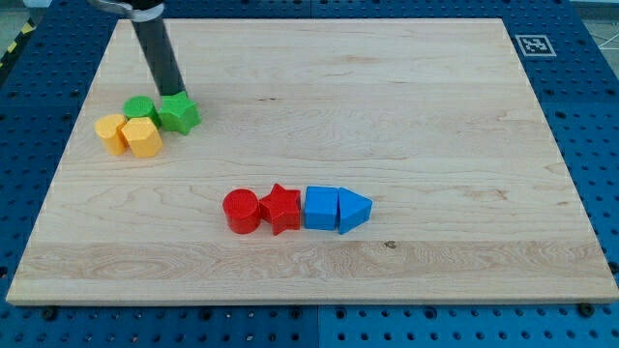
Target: Push the green circle and green star closer to the yellow hexagon
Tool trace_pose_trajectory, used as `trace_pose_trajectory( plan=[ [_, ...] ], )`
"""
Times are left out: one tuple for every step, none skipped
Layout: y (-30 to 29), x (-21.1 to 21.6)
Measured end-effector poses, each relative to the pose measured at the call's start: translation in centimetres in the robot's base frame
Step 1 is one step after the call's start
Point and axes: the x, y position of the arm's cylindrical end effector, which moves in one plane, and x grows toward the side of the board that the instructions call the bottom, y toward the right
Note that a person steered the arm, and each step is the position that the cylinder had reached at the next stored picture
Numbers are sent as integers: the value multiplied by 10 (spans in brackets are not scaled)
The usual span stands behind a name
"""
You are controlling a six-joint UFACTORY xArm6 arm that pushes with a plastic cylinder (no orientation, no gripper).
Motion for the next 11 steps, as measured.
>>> trace_pose_trajectory(
  plan=[
    [17,0],
    [32,1],
    [28,-1],
    [7,0],
    [-5,-1],
    [0,1],
    [4,4],
    [4,24],
    [4,42],
    [4,37],
    [3,16]
  ],
)
